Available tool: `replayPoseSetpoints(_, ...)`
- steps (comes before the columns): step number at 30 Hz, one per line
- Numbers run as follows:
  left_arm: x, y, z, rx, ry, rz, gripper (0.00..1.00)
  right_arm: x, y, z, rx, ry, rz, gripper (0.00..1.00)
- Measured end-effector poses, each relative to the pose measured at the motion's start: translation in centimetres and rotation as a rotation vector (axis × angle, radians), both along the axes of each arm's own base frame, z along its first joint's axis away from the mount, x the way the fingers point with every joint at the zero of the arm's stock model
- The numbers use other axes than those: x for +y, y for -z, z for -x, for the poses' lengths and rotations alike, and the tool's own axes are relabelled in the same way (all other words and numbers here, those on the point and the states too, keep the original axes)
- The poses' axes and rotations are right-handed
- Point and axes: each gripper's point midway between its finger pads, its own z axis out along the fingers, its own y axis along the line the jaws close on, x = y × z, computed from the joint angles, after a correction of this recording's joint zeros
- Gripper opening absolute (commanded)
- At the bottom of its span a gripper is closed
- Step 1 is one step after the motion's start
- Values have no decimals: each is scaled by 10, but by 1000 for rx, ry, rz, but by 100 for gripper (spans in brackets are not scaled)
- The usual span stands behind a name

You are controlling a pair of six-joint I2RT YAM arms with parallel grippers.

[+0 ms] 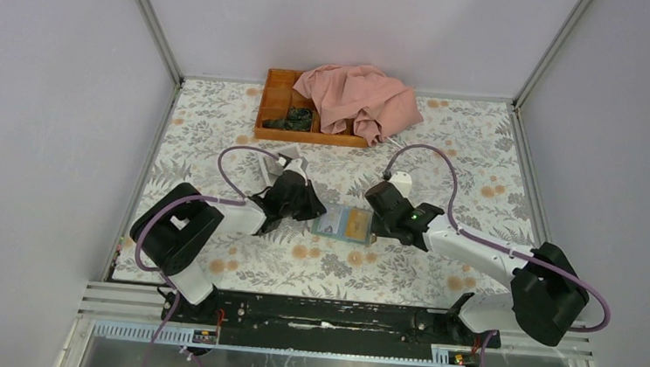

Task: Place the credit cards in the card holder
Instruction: Turn over the card slot in the card holder.

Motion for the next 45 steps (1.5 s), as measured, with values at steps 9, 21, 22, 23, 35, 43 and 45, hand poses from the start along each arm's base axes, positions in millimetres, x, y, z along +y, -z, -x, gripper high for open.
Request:
replayPoseSetpoints(9, -2, 1, -1, -11, -6, -15, 18, -7, 1, -1, -19, 30, -55, 0)
replayPoseSetpoints(21, -5, 2, -3, -27, -14, -32, 17, -12, 2, -4, -19, 81, -201, 0)
replayPoseSetpoints(22, -5, 2, -3, -28, -15, -34, 17, -12, 2, -4, -16, 81, -213, 0)
replayPoseSetpoints(23, -5, 2, -3, -30, -16, -36, 17, -13, 3, -4, -14, 84, -221, 0)
replayPoseSetpoints(35, -9, 3, -4, -42, -21, -51, 16, -13, 11, 0, 9, 94, -321, 0)
replayPoseSetpoints(43, -10, 3, -6, -49, -27, -58, 16, -11, 8, 0, 2, 94, -349, 0)
replayPoseSetpoints(45, -10, 3, -6, -49, -27, -59, 16, -11, 7, 0, 2, 92, -355, 0)
